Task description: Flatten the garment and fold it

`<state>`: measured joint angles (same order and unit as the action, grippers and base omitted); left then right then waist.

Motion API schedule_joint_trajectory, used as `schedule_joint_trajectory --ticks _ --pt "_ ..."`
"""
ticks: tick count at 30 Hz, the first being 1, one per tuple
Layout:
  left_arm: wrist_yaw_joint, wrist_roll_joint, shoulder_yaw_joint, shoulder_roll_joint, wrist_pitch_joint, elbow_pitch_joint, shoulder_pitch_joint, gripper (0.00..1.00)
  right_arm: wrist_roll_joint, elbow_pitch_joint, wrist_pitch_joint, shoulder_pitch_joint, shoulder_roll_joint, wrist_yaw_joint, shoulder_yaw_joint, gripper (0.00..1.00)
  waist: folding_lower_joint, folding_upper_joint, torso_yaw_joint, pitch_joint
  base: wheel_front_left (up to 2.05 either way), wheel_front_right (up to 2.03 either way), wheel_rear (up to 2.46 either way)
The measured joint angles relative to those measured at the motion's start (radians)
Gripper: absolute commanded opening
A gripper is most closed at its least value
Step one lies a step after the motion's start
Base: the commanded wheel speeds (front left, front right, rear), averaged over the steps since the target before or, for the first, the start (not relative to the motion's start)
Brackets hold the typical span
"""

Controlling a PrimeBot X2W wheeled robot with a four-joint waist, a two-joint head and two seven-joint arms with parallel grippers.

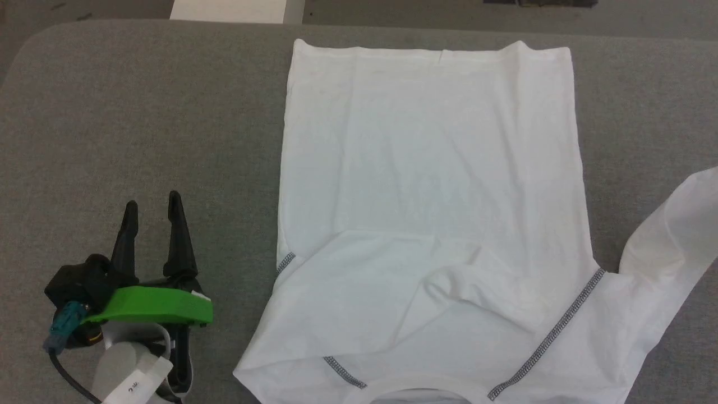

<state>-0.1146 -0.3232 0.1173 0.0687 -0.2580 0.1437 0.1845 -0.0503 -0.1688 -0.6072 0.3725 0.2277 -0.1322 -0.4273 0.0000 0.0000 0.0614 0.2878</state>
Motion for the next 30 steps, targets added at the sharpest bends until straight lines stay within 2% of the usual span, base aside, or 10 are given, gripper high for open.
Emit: schedule_joint_trajectory --ticks 4,8,15,20,25,30 --pt "0.000 0.000 0.002 0.000 0.000 0.005 -0.027 1.00 -0.014 -0.188 -0.071 -0.073 -0.023 0.000 0.093 0.00 0.0000 0.0000 -0.015 -0.057 0.00 0.00 0.00" --pt "0.000 0.000 -0.003 0.000 0.000 0.009 -0.037 1.00 -0.021 -0.300 -0.116 -0.113 -0.030 0.000 0.222 0.00 0.0000 0.0000 -0.028 -0.099 0.00 0.00 0.00" --pt "-0.006 -0.001 -0.016 -0.001 0.000 0.016 -0.040 1.00 -0.032 -0.348 -0.148 -0.129 -0.041 0.000 0.497 0.00 0.0000 0.0000 -0.029 -0.135 0.00 0.00 0.00" --pt "-0.007 -0.002 -0.019 0.000 0.000 0.021 -0.041 1.00 -0.047 -0.246 -0.136 -0.128 -0.058 0.000 0.690 0.00 0.0000 0.0000 -0.020 -0.136 0.00 0.00 0.00" --pt "-0.008 -0.005 -0.031 -0.001 0.000 0.028 -0.041 1.00 -0.073 -0.021 -0.071 -0.127 -0.104 0.000 0.860 0.00 0.0000 0.0000 -0.006 -0.125 0.00 0.00 0.00" --pt "-0.008 -0.010 -0.040 -0.001 0.000 0.036 -0.039 1.00 -0.087 0.176 0.000 -0.124 -0.143 0.000 0.976 0.00 0.0000 0.0000 0.011 -0.108 0.00 0.00 0.00"
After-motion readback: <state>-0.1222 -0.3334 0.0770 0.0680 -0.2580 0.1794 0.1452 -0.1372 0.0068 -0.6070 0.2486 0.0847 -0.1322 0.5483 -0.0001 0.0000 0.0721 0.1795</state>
